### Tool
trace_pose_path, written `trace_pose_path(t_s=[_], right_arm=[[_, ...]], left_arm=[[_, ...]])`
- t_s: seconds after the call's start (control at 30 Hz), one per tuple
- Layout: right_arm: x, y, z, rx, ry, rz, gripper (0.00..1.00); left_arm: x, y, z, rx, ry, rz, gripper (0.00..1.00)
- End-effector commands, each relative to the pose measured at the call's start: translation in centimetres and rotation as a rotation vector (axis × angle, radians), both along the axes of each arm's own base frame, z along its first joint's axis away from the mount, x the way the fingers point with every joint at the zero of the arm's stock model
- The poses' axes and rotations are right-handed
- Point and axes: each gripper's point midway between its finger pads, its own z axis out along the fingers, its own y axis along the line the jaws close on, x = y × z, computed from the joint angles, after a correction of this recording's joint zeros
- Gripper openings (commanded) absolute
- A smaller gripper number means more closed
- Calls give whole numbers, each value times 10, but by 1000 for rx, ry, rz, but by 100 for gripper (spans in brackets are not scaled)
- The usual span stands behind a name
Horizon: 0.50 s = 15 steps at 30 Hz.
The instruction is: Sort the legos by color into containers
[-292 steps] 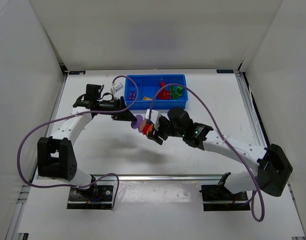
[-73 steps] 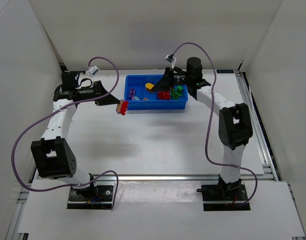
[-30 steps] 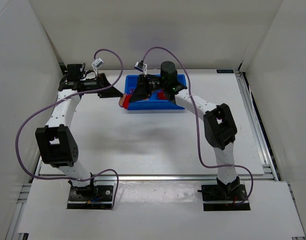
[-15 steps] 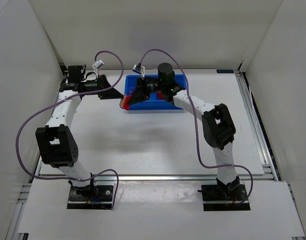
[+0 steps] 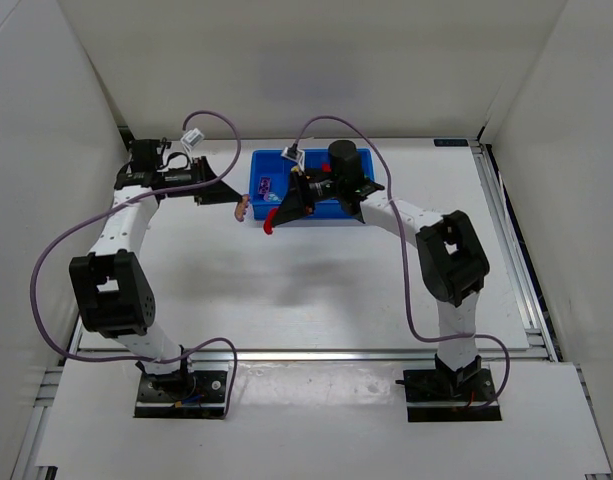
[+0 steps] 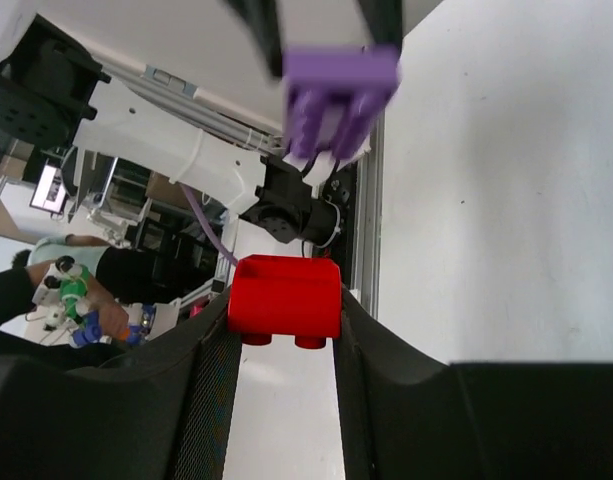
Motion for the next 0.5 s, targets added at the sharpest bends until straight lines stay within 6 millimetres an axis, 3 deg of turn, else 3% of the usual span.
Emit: trace_pose_path(t_s=[0.0,0.3,0.43,0.47], right_arm=[[-7,-21,22,44,-89,13,17],[-4,-51,13,-6,-114,-34,16],[10,-78,10,-50,-144,-122,16],[13,-83,7,-58,-170,-144,16]], left_arm=[[9,16,17,16,-78,48,13],[25,23,1,94,-85,116,13],[53,27,-22,283,-93,269,10],[60,20,-23,299,-122,279,10]])
